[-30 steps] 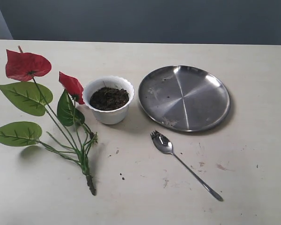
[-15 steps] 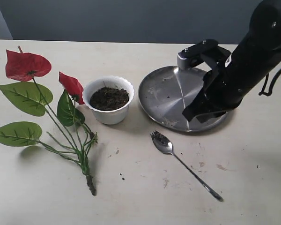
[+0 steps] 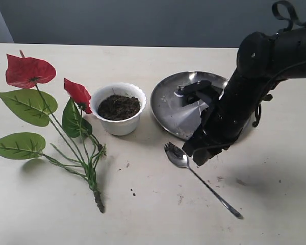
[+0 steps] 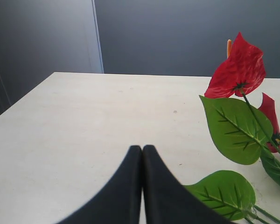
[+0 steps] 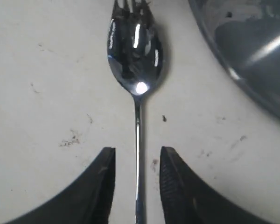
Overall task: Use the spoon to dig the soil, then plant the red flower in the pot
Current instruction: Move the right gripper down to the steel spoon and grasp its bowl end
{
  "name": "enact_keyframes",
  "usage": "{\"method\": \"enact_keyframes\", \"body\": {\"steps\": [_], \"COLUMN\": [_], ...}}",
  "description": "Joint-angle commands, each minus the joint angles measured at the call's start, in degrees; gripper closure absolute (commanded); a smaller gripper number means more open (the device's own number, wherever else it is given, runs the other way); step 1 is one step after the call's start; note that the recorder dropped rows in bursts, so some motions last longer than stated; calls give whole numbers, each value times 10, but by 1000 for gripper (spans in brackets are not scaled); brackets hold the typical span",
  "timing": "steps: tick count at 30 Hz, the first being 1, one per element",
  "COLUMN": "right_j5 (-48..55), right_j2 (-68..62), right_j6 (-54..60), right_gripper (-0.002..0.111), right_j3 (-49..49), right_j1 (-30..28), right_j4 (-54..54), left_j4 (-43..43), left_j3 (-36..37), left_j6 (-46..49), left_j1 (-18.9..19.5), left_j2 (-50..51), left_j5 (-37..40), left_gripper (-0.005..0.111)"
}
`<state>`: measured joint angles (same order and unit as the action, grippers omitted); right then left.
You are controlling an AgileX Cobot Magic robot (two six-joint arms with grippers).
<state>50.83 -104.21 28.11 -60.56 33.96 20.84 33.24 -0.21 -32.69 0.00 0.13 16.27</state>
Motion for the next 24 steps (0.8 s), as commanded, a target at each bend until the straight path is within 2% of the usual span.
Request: {"method": "enact_keyframes", "body": {"steps": [1, 5, 24], "right_j5": [-9, -28, -52], "right_j2": [-15, -20, -93], "right_j6": [10, 0, -7], "right_gripper": [76, 73, 73], "right_j3": [-3, -3, -3], "right_j1": [41, 52, 52], "right_j4": [-29, -44, -55], "left_j4": [0, 0, 0], "left_j3": [2, 2, 2], "left_j6": [-1, -1, -1], "left_j1": [1, 1, 1], "left_j2": [-1, -1, -1], "left_j5": [1, 1, 1], "left_gripper": [106, 106, 106]}}
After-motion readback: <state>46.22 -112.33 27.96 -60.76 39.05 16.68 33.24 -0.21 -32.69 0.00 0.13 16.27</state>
